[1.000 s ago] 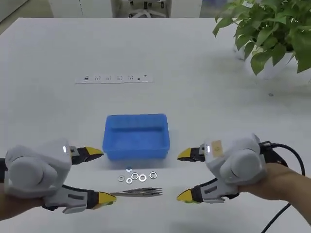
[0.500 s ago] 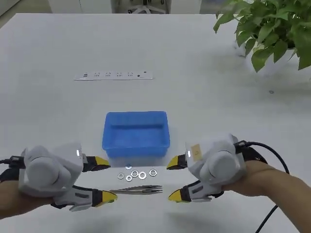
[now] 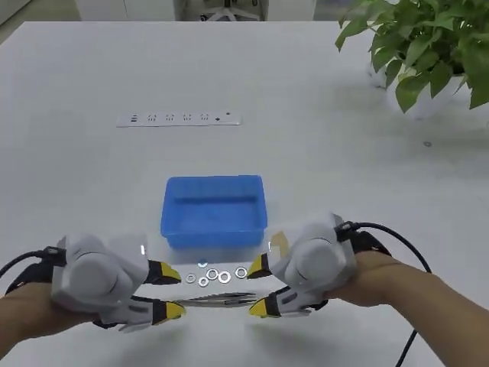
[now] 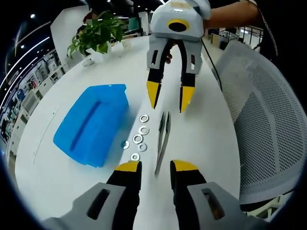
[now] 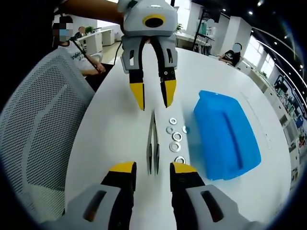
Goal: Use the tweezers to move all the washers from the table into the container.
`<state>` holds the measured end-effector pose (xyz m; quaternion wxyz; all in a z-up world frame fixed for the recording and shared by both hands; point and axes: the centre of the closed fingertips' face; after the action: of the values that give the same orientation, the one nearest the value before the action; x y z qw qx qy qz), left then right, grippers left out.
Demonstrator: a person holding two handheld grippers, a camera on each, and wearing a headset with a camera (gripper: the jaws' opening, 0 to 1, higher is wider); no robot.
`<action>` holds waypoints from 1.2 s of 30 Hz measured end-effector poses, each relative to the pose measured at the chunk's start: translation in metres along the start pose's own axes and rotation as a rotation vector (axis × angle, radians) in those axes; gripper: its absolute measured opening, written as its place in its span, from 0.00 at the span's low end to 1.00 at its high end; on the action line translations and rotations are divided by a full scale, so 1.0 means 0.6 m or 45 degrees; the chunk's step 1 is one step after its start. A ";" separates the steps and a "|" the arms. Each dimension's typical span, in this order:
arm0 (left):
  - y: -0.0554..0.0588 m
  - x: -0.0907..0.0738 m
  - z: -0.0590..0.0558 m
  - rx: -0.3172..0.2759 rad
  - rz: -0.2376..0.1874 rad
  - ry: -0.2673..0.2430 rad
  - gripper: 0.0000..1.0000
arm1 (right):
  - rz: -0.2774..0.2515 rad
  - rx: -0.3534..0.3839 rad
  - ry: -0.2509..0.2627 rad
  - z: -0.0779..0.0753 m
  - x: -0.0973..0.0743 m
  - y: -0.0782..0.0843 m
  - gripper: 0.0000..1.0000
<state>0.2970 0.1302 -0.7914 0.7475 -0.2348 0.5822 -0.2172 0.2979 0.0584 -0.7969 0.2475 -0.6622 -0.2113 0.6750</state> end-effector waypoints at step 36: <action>0.018 0.030 -0.009 0.082 0.093 0.135 0.07 | 0.035 0.070 -0.027 0.001 0.037 0.004 0.13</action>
<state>0.2966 0.1272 -0.8130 0.7303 -0.1772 0.6218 -0.2205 0.2970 0.0701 -0.8160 0.2541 -0.6507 -0.1861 0.6909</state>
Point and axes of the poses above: the centre of the closed fingertips' face, and the gripper's own axes: x roughly forward along the fingers, z roughly to its left, y roughly out of its underside, and after that the axes turned 12 degrees about x, right-handed
